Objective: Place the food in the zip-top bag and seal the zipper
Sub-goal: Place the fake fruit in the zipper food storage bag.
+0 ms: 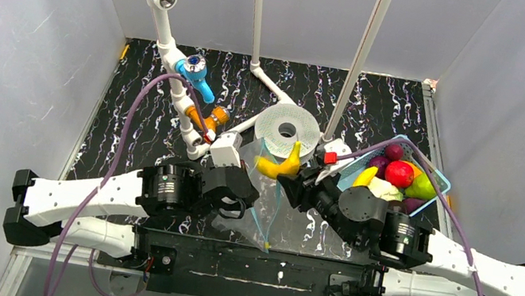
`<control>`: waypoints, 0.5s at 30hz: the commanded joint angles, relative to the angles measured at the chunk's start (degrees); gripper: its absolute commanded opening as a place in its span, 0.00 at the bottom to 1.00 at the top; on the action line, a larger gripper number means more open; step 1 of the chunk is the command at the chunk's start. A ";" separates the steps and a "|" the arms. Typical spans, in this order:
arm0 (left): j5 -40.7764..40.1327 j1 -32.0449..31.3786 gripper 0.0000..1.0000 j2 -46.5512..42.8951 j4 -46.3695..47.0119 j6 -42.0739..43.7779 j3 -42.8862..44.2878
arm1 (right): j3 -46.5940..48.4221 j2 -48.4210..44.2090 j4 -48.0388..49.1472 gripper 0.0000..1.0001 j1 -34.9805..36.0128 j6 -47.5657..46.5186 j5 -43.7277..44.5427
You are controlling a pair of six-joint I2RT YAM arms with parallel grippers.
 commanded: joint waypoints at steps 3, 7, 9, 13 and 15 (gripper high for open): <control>0.72 0.58 0.00 -2.99 5.32 -2.67 -2.96 | -1.67 0.72 17.25 0.01 1.46 -7.70 16.84; 1.49 0.83 0.00 -3.03 6.85 -2.99 -3.53 | -2.68 3.31 22.34 0.02 1.47 -9.87 14.98; 1.88 0.93 0.00 -3.08 7.89 -3.13 -3.90 | -3.11 4.87 23.49 0.05 1.55 -10.13 15.06; 2.21 1.09 0.00 -3.08 9.13 -3.14 -4.33 | -5.93 6.41 28.33 0.24 1.63 -12.54 13.54; 2.14 1.21 0.00 -3.21 9.25 -3.40 -4.52 | -5.21 6.87 25.64 0.43 1.71 -12.35 10.65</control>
